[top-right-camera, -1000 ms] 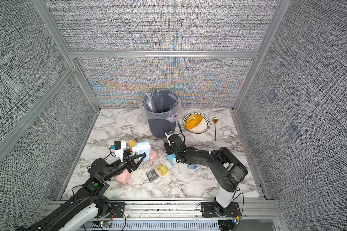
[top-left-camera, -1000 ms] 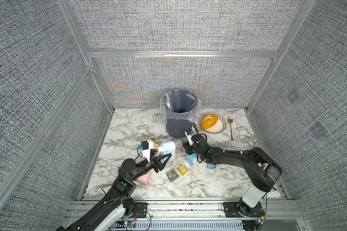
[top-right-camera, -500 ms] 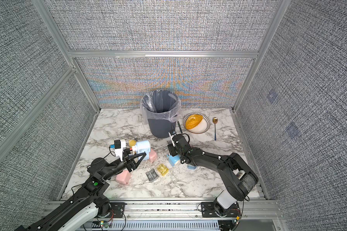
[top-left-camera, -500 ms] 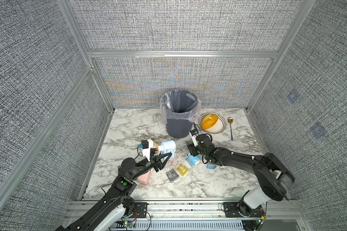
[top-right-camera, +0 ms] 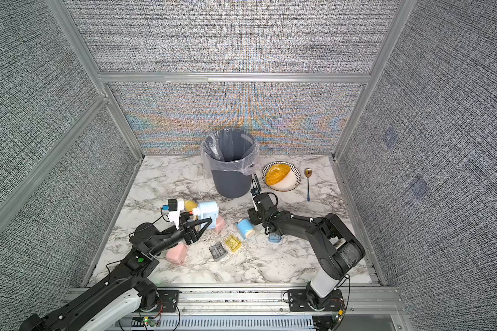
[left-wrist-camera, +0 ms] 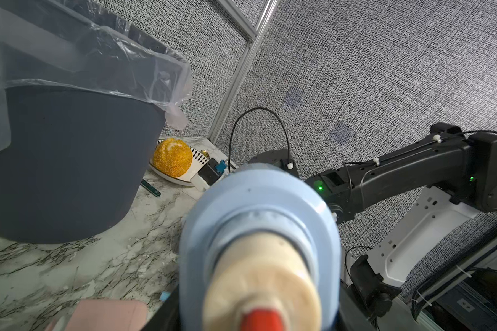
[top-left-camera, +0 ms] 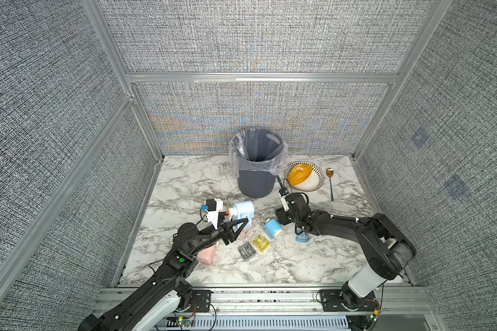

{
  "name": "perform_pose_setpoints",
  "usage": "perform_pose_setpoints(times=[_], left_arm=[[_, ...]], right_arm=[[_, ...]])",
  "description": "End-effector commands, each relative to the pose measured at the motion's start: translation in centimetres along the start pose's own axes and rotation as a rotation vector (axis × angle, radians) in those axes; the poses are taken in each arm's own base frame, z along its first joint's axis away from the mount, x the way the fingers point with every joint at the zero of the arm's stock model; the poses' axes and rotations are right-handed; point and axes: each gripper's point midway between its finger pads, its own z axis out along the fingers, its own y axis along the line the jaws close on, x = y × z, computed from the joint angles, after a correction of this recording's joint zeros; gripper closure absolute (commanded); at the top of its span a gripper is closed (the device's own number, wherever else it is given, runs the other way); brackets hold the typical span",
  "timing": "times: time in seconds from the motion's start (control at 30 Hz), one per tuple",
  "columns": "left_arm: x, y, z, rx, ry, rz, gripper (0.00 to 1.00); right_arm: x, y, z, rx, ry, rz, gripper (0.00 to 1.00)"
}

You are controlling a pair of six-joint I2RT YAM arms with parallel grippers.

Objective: Take out the pencil sharpener tray and clean the shavings
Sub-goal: Place the container at the center of the board, then place the pencil sharpener at the center of the board.

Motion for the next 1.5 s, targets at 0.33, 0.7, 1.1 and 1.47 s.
perform_pose_setpoints(times=[0.33, 0.7, 1.1, 1.47], left_arm=[[0.3, -1.2, 0.6, 0.097, 0.021, 0.033, 1.00], [0.9, -4.1, 2.1, 0.329, 0.117, 0.008, 1.00], [1.8, -6.3, 1.4, 0.455, 0.215, -0.017, 1.00], [1.2, -6.7, 1.3, 0.465, 0.214, -0.023, 1.00]], right_arm=[[-8.0, 3.5, -10.7, -0.269, -0.220, 0.052, 0.28], [-8.0, 12.8, -24.6, -1.007, -0.303, -0.142, 0.13], [-8.8, 17.0, -26.4, -1.310, -0.197, -0.179, 0.18], [-7.9, 18.7, -26.4, -1.392, -0.132, -0.214, 0.43]])
